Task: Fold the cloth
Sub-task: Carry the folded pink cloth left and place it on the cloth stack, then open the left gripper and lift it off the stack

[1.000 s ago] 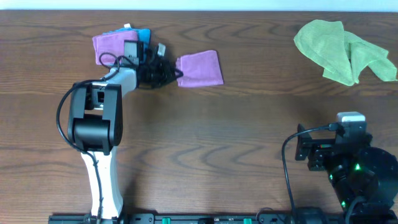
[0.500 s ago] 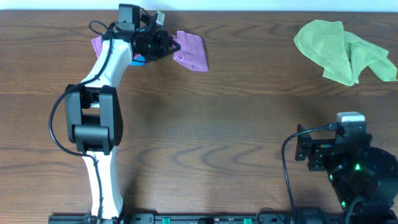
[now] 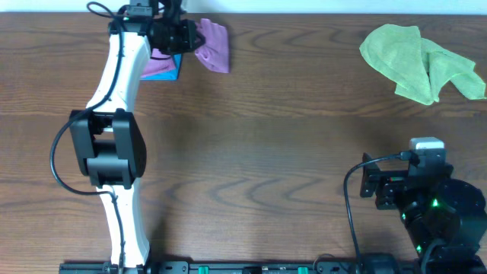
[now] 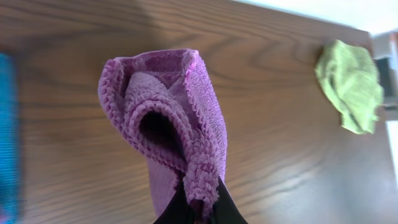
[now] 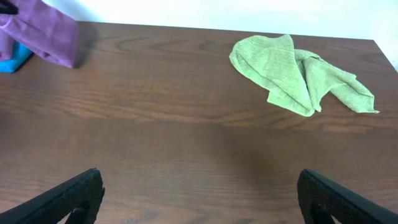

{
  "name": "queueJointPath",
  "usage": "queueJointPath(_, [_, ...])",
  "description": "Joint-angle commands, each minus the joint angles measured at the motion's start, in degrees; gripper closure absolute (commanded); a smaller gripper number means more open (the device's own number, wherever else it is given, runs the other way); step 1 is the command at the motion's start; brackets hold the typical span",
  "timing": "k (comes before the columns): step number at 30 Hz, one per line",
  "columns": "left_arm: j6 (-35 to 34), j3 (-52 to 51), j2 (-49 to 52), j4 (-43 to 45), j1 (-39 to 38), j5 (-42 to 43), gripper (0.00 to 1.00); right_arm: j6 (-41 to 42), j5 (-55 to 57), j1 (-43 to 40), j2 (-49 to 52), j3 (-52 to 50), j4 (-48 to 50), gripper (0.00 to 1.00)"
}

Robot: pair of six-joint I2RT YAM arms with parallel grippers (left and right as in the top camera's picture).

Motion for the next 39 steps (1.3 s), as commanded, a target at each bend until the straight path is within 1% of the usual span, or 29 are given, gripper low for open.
queueJointPath(1, [2.45, 1.25, 0.15, -0.13, 2.43, -3.13, 0.95, 1.16, 0.44, -0.22, -0.17, -0.44, -0.11, 0.01])
queueJointPath(5, [2.62, 1.38, 0.15, 0.55, 5.14, -4.48, 0.95, 1.18, 0.44, -0.22, -0.17, -0.44, -0.09, 0.01])
queueJointPath(12, [3.34, 2.23, 0.15, 0.55, 8.85, -3.91, 0.95, 1.18, 0.42, -0.20, 0.44, -0.44, -0.09, 0.01])
queueJointPath(18, [3.76, 4.63, 0.15, 0.20, 9.20, -1.38, 0.95, 1.20, 0.39, -0.20, 1.38, -0.44, -0.09, 0.01])
queueJointPath(25, [3.78, 7.37, 0.15, -0.94, 9.18, -1.27, 0.95, 1.20, 0.37, -0.20, 3.45, -0.44, -0.35, 0.01])
queueJointPath(32, [6.51, 7.37, 0.17, -4.81, 9.16, -4.46, 0.95, 1.20, 0.39, -0.20, 5.14, -0.44, -0.96, 0.01])
queueJointPath(39, [7.15, 7.37, 0.17, -6.88, 9.60, -7.45, 0.95, 1.20, 0.37, -0.20, 5.29, -0.44, -0.98, 0.01])
